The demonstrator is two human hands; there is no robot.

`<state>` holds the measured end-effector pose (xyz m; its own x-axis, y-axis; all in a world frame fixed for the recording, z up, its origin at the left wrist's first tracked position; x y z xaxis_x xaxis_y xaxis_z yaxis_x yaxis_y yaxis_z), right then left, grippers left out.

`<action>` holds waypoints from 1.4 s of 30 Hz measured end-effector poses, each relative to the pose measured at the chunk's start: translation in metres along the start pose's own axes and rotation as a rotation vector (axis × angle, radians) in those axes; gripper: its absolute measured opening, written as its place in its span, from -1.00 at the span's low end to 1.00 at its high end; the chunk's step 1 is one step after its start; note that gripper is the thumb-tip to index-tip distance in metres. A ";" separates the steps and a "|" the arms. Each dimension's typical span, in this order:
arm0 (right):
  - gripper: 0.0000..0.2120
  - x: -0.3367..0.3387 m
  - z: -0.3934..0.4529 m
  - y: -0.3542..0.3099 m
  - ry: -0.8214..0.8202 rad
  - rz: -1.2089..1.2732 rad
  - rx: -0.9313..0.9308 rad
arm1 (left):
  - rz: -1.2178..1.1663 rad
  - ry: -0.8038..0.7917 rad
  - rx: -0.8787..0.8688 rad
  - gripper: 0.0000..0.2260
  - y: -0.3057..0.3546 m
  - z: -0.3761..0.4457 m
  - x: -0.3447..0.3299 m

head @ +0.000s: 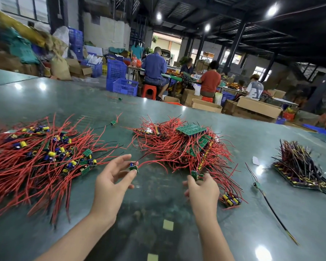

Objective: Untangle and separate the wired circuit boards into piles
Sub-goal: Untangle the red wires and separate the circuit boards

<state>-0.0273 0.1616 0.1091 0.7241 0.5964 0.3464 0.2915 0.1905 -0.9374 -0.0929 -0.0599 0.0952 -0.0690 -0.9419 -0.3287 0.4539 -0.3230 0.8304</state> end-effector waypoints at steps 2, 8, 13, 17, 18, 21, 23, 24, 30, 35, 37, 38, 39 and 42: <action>-0.94 -0.001 0.001 0.001 -0.032 0.154 -0.090 | -0.011 -0.001 0.037 -0.60 -0.003 0.000 -0.001; -0.76 0.007 0.001 -0.003 0.114 -0.342 0.068 | -0.033 -0.012 0.099 -0.69 -0.007 -0.001 -0.003; -0.80 0.024 0.005 -0.007 0.237 -0.413 0.080 | 0.062 -0.014 0.006 -0.67 0.000 0.001 -0.002; -0.76 0.014 -0.007 -0.015 0.058 -0.110 0.140 | 0.363 -0.016 -0.247 -0.62 0.019 0.000 0.001; -0.81 0.006 -0.012 -0.018 -0.062 0.001 0.150 | 0.429 -0.022 -0.333 -0.62 0.025 -0.002 0.001; -0.78 -0.034 -0.039 -0.024 -0.498 0.224 0.076 | 0.585 -0.104 -0.610 -0.74 0.042 -0.007 -0.007; -0.79 -0.053 -0.055 -0.024 -0.608 0.252 0.067 | 0.698 -0.168 -0.750 -0.78 0.047 -0.013 -0.013; -0.83 -0.056 -0.059 -0.023 -0.605 0.262 0.084 | 0.751 -0.193 -0.789 -0.78 0.047 -0.016 -0.014; -0.84 -0.047 -0.054 -0.024 -0.506 0.251 0.182 | 0.650 -0.349 -0.668 -0.57 0.036 -0.019 -0.022; -0.80 -0.043 -0.051 -0.027 -0.352 0.069 0.371 | 0.110 -0.175 -0.107 -0.71 0.014 -0.017 -0.020; -0.73 -0.042 -0.051 -0.028 -0.315 0.022 0.441 | 0.129 -0.189 0.001 -0.80 0.008 -0.015 -0.021; -0.70 -0.043 -0.051 -0.028 -0.309 0.010 0.466 | 0.152 -0.200 0.021 -0.84 0.006 -0.014 -0.021; -0.69 -0.044 -0.052 -0.028 -0.306 -0.001 0.491 | 0.166 -0.201 0.035 -0.87 0.005 -0.014 -0.020; -0.79 -0.046 -0.055 -0.028 -0.283 -0.025 0.569 | 0.197 -0.193 0.009 -0.86 0.008 -0.014 -0.018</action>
<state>-0.0345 0.0855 0.1215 0.5051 0.7550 0.4182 -0.1282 0.5448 -0.8287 -0.0755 -0.0441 0.1012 -0.1482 -0.9865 -0.0693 0.4675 -0.1316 0.8742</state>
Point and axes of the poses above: each hand's wrist, its own z-axis towards the middle knuckle, its own x-axis out of the back of the hand, y = z × x, the point moved 5 cm from there along z, towards the middle knuckle, and after that the axes turned 10 degrees about -x, right-handed, at the moved point
